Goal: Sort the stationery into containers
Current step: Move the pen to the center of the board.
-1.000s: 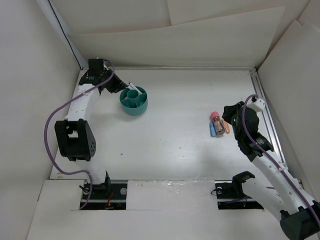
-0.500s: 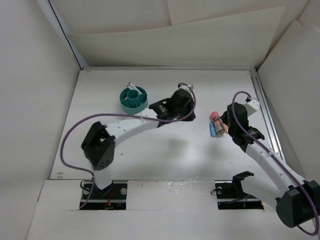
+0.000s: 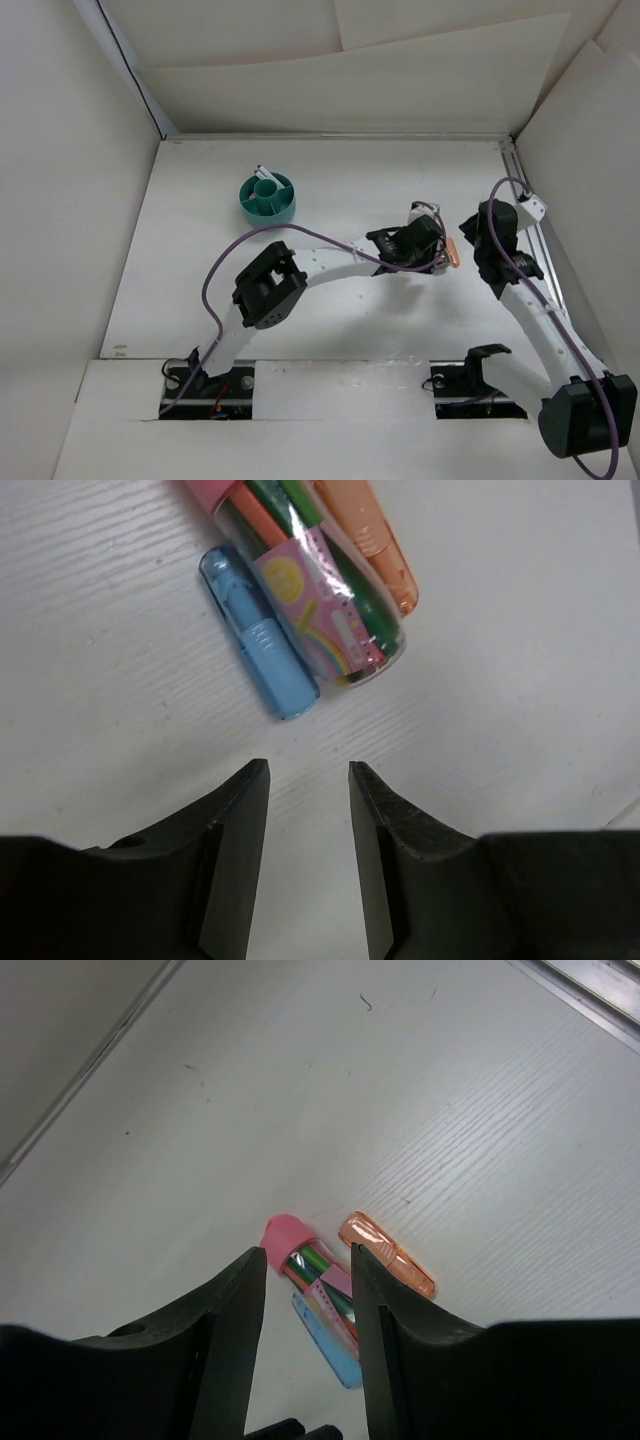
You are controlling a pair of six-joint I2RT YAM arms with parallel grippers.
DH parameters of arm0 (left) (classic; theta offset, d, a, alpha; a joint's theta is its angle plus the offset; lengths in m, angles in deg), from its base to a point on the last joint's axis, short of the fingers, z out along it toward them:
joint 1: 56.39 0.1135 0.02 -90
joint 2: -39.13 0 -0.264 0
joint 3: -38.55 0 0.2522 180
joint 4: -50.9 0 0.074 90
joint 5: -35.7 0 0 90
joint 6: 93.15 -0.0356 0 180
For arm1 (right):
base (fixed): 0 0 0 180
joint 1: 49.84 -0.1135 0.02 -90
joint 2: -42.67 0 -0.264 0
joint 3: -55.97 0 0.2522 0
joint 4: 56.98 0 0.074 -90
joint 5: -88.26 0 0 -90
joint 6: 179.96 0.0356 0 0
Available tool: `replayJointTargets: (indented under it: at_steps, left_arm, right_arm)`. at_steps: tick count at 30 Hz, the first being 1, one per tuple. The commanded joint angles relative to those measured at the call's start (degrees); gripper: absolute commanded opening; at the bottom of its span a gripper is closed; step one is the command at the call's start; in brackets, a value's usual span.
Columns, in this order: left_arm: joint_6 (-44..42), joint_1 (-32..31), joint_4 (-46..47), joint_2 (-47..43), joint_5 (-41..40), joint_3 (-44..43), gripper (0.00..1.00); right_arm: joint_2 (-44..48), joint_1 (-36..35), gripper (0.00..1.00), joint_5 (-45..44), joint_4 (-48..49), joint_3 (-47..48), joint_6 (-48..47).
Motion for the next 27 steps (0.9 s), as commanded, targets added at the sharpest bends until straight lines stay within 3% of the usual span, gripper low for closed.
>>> replayJointTargets:
  at_steps: [1, 11, 27]
  left_arm:
    - [0.39, 0.80, 0.70, 1.11, -1.83, -3.83, 0.35]
    - [-0.14, 0.27, -3.08, 7.34, -6.48, -9.55, 0.36]
    - [-1.20, -0.87, -3.08, 11.57, -5.96, -14.03, 0.38]
  right_arm:
    - [2.09, 1.17, 0.46, 2.75, 1.51, 2.87, -0.78]
    - [5.17, 1.17, 0.46, 6.09, 3.44, 1.81, -1.83]
    - [5.69, 1.17, 0.47, 7.85, 5.02, 0.76, -2.89]
